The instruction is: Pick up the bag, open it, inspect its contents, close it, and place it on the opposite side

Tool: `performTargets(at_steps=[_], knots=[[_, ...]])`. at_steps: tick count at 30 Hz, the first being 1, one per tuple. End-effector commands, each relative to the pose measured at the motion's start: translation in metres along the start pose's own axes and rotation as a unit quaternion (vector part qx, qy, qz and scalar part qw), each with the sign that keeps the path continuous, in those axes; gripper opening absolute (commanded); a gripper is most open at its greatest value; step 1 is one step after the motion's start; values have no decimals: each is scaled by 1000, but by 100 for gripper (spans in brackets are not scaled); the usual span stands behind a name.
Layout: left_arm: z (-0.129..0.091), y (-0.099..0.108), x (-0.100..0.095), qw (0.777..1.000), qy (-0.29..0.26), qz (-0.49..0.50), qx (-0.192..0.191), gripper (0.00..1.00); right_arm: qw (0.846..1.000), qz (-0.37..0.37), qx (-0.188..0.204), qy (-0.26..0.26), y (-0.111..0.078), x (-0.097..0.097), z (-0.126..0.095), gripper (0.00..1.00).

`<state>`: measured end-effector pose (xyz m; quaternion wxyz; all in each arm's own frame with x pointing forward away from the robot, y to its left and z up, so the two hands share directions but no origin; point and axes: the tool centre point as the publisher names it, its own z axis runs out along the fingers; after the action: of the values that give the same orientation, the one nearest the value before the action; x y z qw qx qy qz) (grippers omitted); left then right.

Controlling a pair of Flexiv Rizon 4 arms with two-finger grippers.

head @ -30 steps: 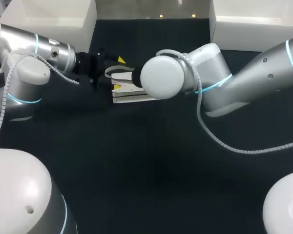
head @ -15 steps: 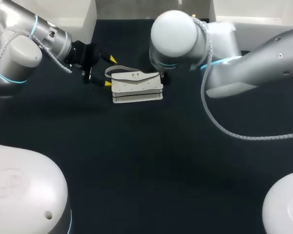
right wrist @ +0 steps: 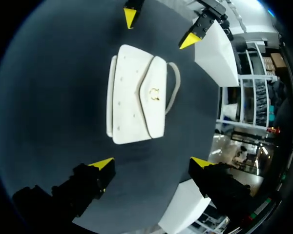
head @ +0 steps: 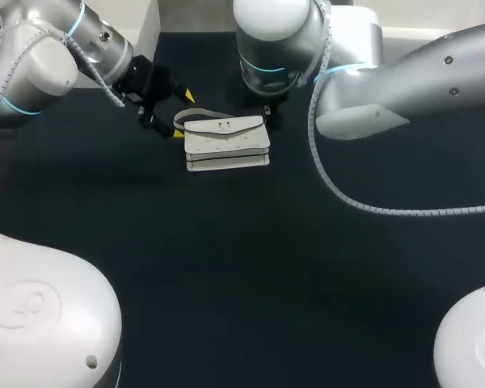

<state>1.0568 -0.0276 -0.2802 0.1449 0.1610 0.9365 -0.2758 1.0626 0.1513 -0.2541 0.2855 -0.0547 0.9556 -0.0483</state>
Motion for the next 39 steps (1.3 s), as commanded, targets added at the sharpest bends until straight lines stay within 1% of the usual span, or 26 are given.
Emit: performTargets(at_steps=[1,4,5,6,7,8,9,10,12,13,14,15,17,19,20,21,23,25,29,31,33,34,36,37,38,39], knots=[[0,1,1,1000,-2,0,2,100,1000,0,5,10,3,-3,0,100],[0,1,1,1000,-2,0,2,100,1000,0,5,10,3,-3,0,100],[5,-1,-3,999,-5,-31,-7,100,999,24,16,45,6,-10,2,100],[9,-4,-7,998,8,-70,-1,100,996,46,18,75,6,-15,4,100],[9,-6,-10,995,12,-102,-2,100,994,56,13,93,5,-18,4,100],[8,-9,-17,985,18,-173,0,100,987,86,13,135,1,-23,4,100],[5,-10,-21,976,35,-213,13,100,980,110,4,166,-2,-27,4,100],[2,-11,-23,969,40,-244,16,100,972,130,-14,193,-6,-29,4,100],[1,-15,-25,946,55,-319,9,100,953,175,-16,246,-12,-35,4,100],[0,-16,-26,933,62,-354,7,100,946,188,-26,262,-14,-37,3,100],[1,-17,-26,925,63,-376,6,100,941,200,-28,271,-15,-38,2,100],[1,-19,-26,912,74,-403,13,100,931,220,-30,291,-17,-39,1,100],[2,-19,-26,887,79,-454,16,100,920,243,-37,305,-18,-39,-2,100],[2,-17,-26,869,82,-487,27,100,914,254,-43,314,-18,-38,-3,100],[3,-16,-25,858,78,-507,33,100,905,272,-43,324,-19,-37,-4,100],[3,-15,-23,849,80,-521,42,100,900,279,-48,332,-20,-36,-3,100],[3,-13,-20,837,71,-539,53,100,887,303,-51,343,-22,-33,-1,100],[1,-12,-15,825,60,-558,62,100,877,318,-63,354,-24,-30,1,100],[-3,-9,-6,796,30,-599,85,100,854,360,-69,370,-28,-22,5,100],[-6,-8,-4,781,12,-617,97,100,843,373,-73,379,-27,-20,9,100],[-8,-7,-3,776,2,-623,103,100,836,381,-82,386,-26,-18,12,100],[-10,-6,-4,765,-10,-635,105,100,826,393,-90,394,-27,-18,13,100],[-11,-5,-4,757,-17,-645,101,100,812,412,-117,398,-28,-16,16,100],[-12,-4,-4,763,-26,-640,86,100,801,425,-118,405,-30,-16,17,100],[-14,-4,-6,777,-26,-625,65,100,796,433,-118,407,-30,-15,19,100],[-14,-4,-6,777,-26,-625,65,100,796,432,-113,409,-31,-15,20,100]])
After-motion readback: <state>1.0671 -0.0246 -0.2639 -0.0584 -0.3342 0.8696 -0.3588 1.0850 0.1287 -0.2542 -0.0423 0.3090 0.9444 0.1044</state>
